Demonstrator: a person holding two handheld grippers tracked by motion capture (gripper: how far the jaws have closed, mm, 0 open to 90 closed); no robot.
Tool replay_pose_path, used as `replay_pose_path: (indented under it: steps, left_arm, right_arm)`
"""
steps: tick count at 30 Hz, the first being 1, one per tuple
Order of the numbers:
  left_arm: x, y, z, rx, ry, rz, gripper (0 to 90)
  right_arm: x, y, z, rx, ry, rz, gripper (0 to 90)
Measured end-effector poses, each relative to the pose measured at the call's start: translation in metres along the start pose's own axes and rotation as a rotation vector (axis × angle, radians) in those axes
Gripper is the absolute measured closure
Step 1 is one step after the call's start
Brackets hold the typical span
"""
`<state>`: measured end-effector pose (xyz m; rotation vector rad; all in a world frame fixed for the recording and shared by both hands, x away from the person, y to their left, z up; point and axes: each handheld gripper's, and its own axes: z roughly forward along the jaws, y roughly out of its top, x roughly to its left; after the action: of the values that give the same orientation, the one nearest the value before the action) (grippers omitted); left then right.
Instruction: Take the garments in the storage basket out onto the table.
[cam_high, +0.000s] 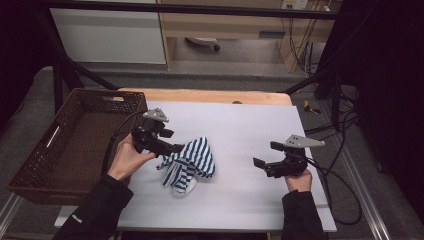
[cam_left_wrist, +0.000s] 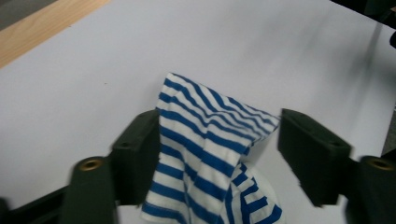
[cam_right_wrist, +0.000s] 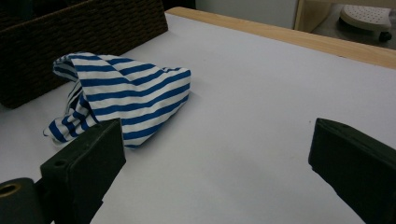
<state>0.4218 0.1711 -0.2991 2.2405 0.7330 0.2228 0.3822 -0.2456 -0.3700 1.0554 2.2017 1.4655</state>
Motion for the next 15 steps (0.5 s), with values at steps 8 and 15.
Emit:
replay_pose_path:
  steps: [8,15]
  left_arm:
    - [0.006,-0.015,-0.021,-0.046,0.068,-0.038,9.5]
    - [0.013,-0.039,-0.043,-0.098,0.092,-0.05,8.6]
  right_arm:
    - [0.0,0.0,0.0,0.001,0.001,0.0,4.3]
    - [0.0,0.0,0.001,0.006,-0.001,0.002,4.3]
